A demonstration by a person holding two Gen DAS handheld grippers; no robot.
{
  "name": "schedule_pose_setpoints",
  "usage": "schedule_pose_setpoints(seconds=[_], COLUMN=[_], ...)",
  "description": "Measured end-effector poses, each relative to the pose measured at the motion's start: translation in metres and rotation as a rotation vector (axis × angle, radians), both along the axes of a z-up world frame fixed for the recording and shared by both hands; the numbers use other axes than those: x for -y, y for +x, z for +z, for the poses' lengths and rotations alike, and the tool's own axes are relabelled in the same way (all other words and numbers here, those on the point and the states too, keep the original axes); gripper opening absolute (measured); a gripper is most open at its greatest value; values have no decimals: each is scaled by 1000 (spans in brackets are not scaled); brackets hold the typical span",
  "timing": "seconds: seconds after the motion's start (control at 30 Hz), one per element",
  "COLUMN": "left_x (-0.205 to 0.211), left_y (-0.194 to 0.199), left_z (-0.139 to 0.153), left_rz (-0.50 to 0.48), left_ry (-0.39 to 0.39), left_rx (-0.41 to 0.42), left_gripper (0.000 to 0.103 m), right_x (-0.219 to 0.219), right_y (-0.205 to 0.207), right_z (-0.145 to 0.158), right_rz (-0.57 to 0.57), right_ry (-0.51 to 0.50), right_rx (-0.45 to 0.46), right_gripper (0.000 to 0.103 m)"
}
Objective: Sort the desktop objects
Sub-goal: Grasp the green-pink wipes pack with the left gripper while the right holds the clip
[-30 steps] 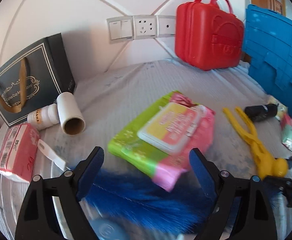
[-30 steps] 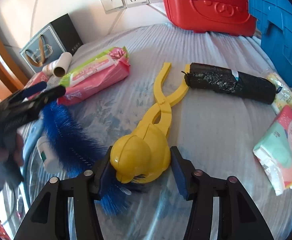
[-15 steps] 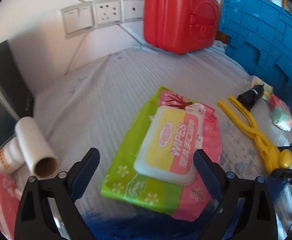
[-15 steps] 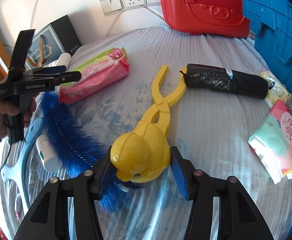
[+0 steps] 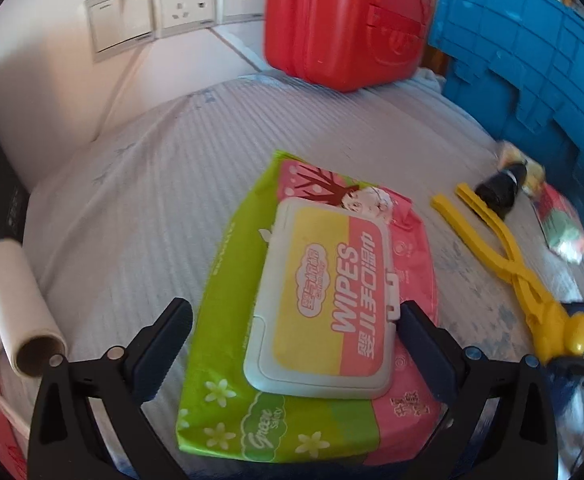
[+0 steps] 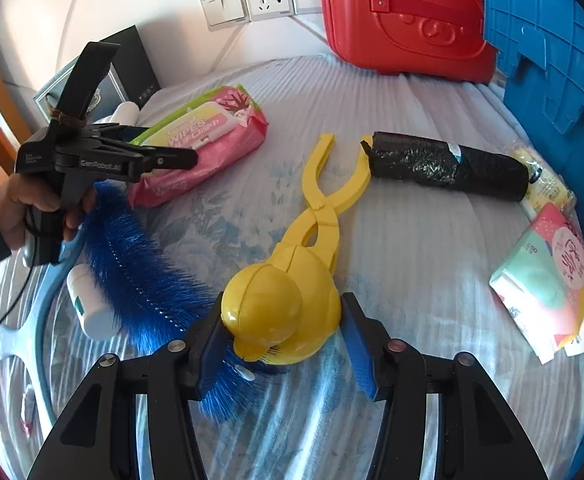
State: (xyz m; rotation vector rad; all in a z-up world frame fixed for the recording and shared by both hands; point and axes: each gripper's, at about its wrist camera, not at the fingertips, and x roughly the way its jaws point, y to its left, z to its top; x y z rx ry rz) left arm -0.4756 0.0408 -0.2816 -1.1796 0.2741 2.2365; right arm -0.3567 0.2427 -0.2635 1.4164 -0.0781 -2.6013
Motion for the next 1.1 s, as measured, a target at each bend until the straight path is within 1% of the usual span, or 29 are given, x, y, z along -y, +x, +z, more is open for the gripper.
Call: schedule_pose_setpoints(seconds=[0.03, 0.07, 0.1, 0.17, 0.23, 0.3, 0.33, 0.47, 0.5, 0.57, 0.63, 0.7, 0.73, 0.77, 0.8, 0.83, 0.87, 0.97, 1.0, 1.03, 1.07, 1.1], left_x=[-1, -2, -3, -4, -2, 4, 4, 0, 1, 0, -3, -7, -8, -8, -8, -7, -6, -5, -6, -7, -9, -12], left_y=[4, 8, 14, 23, 26, 25, 27, 42, 46, 49, 49, 50, 49, 48, 46, 45, 42, 39, 40, 41, 44, 47], left_z=[1, 2, 4, 6, 6, 6, 6, 9, 10, 10, 11, 9, 8, 8, 6, 4, 2, -6, -7, -6, -4, -3], left_rz=[27, 35, 40, 75, 129, 202, 227, 240, 245, 258, 267, 272, 281, 292, 297, 300, 306, 301, 301, 292, 283, 279], left_ry=[-5, -12, -18, -32, -24, 16, 27, 14, 21, 9, -2, -35, -39, -39, -36, -32, -24, 4, 11, 13, 7, -10], left_rx=[-20, -38, -54, -69, -51, -3, 8, -10, -7, 3, 1, -17, -17, -18, -16, -9, 5, 14, 15, 4, -10, -23], left_gripper=[103, 96, 93, 90, 89, 85, 84, 77, 76, 76, 76, 80, 85, 91, 94, 100, 103, 103, 103, 99, 95, 93], right_x=[1, 1, 1, 0, 2, 1, 0, -3, -3, -3, -6, -7, -8, -7, -8, -11, -14, -17, -15, -12, -10, -11], right_y=[1, 1, 2, 4, 5, 3, 3, -1, -2, -5, -11, -17, -20, -20, -22, -24, -27, -37, -39, -39, -38, -36], right_z=[0, -1, -1, 2, 3, 3, 3, 2, 2, 1, -2, -7, -9, -8, -9, -8, -8, -11, -11, -11, -9, -9], right_rz=[4, 7, 6, 2, 2, 2, -3, -29, -31, -34, -39, -52, -52, -56, -70, -85, -102, -122, -119, -117, -104, -100], right_ry=[11, 16, 11, 9, 10, 3, -3, -13, -14, -19, -47, -52, -56, -49, -42, -50, -67, -93, -74, -41, -33, -44], right_rx=[-7, -8, -12, -33, -39, -29, -26, -10, -8, -6, 22, 41, 52, 47, 54, 53, 52, 76, 72, 69, 62, 66], right_gripper=[52, 52, 52, 52, 52, 52, 52, 52, 52, 52, 52, 53, 54, 58, 69, 75, 83, 85, 83, 77, 52, 52])
